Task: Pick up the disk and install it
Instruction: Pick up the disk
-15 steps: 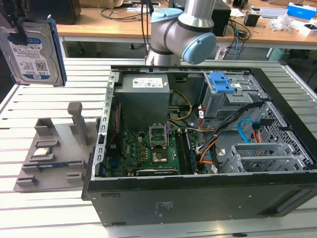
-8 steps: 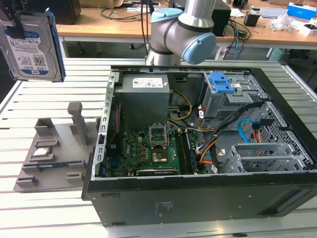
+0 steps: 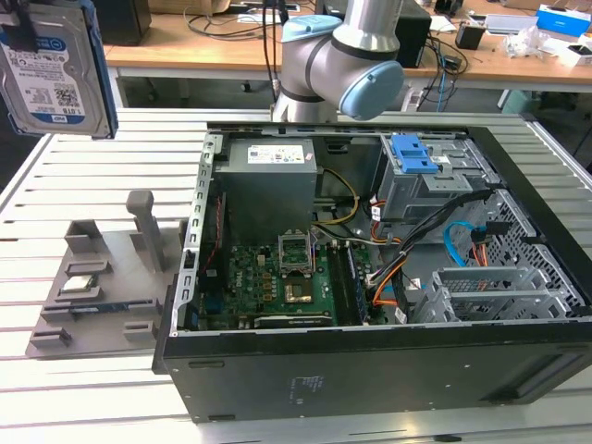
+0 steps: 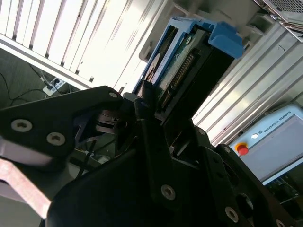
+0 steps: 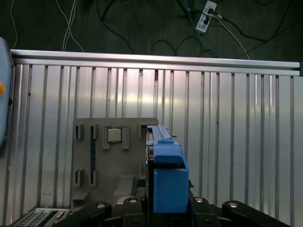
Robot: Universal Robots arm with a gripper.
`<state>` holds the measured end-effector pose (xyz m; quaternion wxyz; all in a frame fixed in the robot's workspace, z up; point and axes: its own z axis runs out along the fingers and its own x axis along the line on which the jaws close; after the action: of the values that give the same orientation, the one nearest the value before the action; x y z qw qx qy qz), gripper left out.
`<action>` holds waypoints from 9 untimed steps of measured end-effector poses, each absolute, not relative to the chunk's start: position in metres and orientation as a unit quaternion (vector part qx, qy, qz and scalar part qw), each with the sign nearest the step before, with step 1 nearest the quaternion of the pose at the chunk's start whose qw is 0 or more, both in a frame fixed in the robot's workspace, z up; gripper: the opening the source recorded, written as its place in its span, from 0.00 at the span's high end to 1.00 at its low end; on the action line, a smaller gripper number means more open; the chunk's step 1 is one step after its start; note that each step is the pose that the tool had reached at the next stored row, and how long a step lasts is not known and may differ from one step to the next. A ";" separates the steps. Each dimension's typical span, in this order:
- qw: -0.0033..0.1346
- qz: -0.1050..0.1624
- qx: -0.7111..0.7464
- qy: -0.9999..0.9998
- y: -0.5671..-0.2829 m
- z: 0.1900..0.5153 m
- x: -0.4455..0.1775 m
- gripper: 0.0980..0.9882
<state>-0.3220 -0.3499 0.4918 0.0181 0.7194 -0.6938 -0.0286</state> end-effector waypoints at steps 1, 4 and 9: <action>0.018 -0.029 0.719 -0.694 -0.350 0.496 -0.322 0.70; 0.018 -0.029 0.719 -0.694 -0.348 0.508 -0.322 0.70; 0.018 -0.029 0.719 -0.694 -0.348 0.525 -0.322 0.70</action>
<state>-0.3218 -0.3477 0.5250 0.0184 0.7194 -0.6937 -0.0289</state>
